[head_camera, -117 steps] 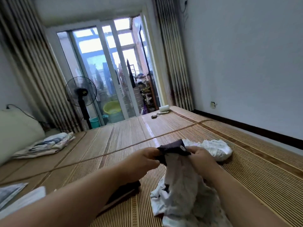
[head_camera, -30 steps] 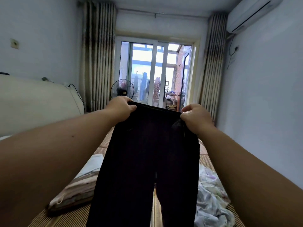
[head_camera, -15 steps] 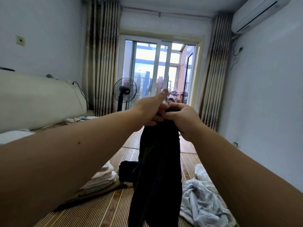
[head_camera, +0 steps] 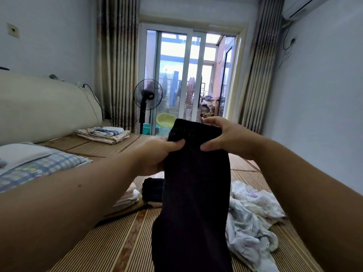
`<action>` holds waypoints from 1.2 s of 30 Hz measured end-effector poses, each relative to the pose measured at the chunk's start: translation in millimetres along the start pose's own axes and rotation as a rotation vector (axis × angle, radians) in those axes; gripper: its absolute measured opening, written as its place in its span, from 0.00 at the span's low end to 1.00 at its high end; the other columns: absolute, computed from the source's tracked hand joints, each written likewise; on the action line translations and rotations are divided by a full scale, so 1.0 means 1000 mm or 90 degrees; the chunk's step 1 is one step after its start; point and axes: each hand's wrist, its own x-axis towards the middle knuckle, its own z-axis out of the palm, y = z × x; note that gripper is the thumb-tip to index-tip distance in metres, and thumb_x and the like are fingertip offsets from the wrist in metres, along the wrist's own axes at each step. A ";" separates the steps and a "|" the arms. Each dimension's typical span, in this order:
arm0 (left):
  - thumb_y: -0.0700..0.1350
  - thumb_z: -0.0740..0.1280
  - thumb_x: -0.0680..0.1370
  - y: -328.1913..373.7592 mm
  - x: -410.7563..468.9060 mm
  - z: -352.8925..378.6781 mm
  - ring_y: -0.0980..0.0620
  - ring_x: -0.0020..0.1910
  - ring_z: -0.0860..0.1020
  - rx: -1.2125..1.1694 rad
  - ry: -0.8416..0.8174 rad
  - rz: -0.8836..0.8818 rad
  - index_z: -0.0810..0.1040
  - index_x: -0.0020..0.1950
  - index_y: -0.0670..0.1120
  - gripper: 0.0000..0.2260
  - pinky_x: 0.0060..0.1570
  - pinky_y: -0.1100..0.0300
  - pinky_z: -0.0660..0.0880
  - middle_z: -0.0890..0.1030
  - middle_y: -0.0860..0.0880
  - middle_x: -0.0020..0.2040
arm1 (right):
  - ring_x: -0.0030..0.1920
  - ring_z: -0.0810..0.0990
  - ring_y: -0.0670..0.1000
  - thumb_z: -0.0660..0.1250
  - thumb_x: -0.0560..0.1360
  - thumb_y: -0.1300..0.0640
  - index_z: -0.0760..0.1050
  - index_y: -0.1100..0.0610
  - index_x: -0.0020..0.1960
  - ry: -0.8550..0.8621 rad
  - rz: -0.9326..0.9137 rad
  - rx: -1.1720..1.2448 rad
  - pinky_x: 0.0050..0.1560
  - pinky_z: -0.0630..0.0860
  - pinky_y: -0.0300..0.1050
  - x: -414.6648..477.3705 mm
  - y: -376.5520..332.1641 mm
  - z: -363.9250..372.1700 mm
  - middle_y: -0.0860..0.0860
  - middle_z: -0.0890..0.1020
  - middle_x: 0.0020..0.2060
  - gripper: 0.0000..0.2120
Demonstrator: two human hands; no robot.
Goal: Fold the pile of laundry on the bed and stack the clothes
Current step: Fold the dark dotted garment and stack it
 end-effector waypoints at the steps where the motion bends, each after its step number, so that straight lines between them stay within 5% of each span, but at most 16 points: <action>1: 0.44 0.64 0.79 0.000 0.001 -0.004 0.45 0.56 0.81 0.011 0.007 -0.006 0.76 0.60 0.42 0.11 0.55 0.51 0.77 0.83 0.42 0.56 | 0.52 0.82 0.56 0.74 0.69 0.67 0.71 0.55 0.66 -0.021 0.017 -0.004 0.50 0.82 0.50 -0.001 0.006 -0.004 0.56 0.78 0.56 0.28; 4: 0.47 0.66 0.79 -0.004 0.014 -0.011 0.45 0.55 0.82 0.155 0.056 -0.031 0.77 0.58 0.42 0.12 0.57 0.50 0.77 0.82 0.41 0.57 | 0.52 0.82 0.59 0.74 0.69 0.67 0.75 0.59 0.61 0.017 0.014 -0.016 0.52 0.82 0.52 0.002 0.020 -0.007 0.61 0.81 0.53 0.22; 6: 0.51 0.67 0.78 -0.008 0.027 -0.012 0.46 0.52 0.81 0.380 0.109 -0.029 0.79 0.55 0.45 0.12 0.56 0.51 0.76 0.82 0.42 0.55 | 0.41 0.81 0.50 0.73 0.70 0.67 0.74 0.59 0.60 0.060 0.029 -0.038 0.33 0.78 0.33 0.008 0.030 -0.002 0.55 0.81 0.45 0.20; 9: 0.53 0.65 0.79 -0.004 0.049 -0.004 0.45 0.49 0.81 0.616 0.172 -0.036 0.79 0.53 0.42 0.14 0.51 0.56 0.78 0.81 0.43 0.50 | 0.32 0.74 0.46 0.71 0.73 0.61 0.71 0.57 0.59 0.139 0.064 -0.140 0.23 0.68 0.33 0.028 0.045 0.004 0.50 0.76 0.39 0.16; 11: 0.50 0.63 0.81 0.005 0.063 0.002 0.49 0.38 0.80 0.615 0.188 -0.046 0.76 0.47 0.42 0.12 0.31 0.66 0.76 0.79 0.45 0.43 | 0.33 0.78 0.50 0.69 0.76 0.59 0.68 0.55 0.59 0.184 0.105 -0.100 0.26 0.73 0.39 0.042 0.051 0.003 0.52 0.77 0.44 0.15; 13: 0.48 0.63 0.81 0.015 0.078 0.004 0.50 0.33 0.79 0.532 0.219 -0.060 0.73 0.46 0.43 0.09 0.22 0.64 0.74 0.77 0.45 0.41 | 0.40 0.82 0.55 0.69 0.75 0.59 0.67 0.53 0.59 0.228 0.089 -0.069 0.33 0.78 0.45 0.055 0.050 -0.002 0.55 0.78 0.49 0.15; 15: 0.49 0.63 0.81 0.025 0.092 0.001 0.48 0.38 0.79 0.539 0.235 -0.012 0.73 0.44 0.44 0.10 0.35 0.57 0.80 0.78 0.45 0.42 | 0.48 0.82 0.57 0.71 0.74 0.57 0.69 0.54 0.59 0.273 0.027 -0.104 0.46 0.81 0.52 0.065 0.046 -0.013 0.56 0.80 0.52 0.17; 17: 0.51 0.64 0.80 0.034 0.101 -0.003 0.47 0.41 0.77 0.531 0.260 0.074 0.75 0.43 0.44 0.12 0.42 0.54 0.76 0.78 0.44 0.42 | 0.51 0.81 0.56 0.71 0.73 0.56 0.71 0.56 0.60 0.311 -0.021 -0.127 0.55 0.78 0.56 0.071 0.038 -0.024 0.55 0.80 0.52 0.18; 19: 0.52 0.65 0.80 0.040 0.103 -0.007 0.47 0.39 0.76 0.469 0.255 0.142 0.76 0.40 0.47 0.12 0.43 0.55 0.70 0.78 0.47 0.39 | 0.50 0.82 0.54 0.71 0.74 0.55 0.71 0.56 0.61 0.313 -0.043 -0.121 0.53 0.79 0.53 0.072 0.031 -0.032 0.54 0.81 0.52 0.18; 24: 0.49 0.68 0.78 0.013 0.084 -0.015 0.52 0.32 0.74 0.449 0.203 0.119 0.76 0.37 0.49 0.11 0.34 0.62 0.69 0.76 0.50 0.33 | 0.38 0.81 0.52 0.71 0.74 0.57 0.70 0.56 0.60 0.187 -0.006 -0.104 0.32 0.78 0.44 0.053 0.044 -0.016 0.55 0.79 0.47 0.18; 30: 0.46 0.66 0.79 -0.068 0.022 -0.020 0.48 0.44 0.82 0.590 0.021 -0.088 0.79 0.44 0.50 0.05 0.48 0.55 0.77 0.83 0.47 0.44 | 0.48 0.81 0.50 0.73 0.72 0.58 0.78 0.50 0.47 -0.003 0.086 -0.175 0.54 0.77 0.47 0.003 0.110 0.038 0.50 0.83 0.44 0.06; 36: 0.50 0.66 0.78 -0.163 -0.051 -0.007 0.51 0.46 0.80 0.708 -0.123 -0.222 0.81 0.47 0.47 0.08 0.48 0.59 0.76 0.83 0.50 0.45 | 0.47 0.82 0.43 0.72 0.72 0.59 0.81 0.52 0.47 -0.251 0.253 -0.080 0.50 0.76 0.34 -0.058 0.175 0.102 0.46 0.84 0.44 0.04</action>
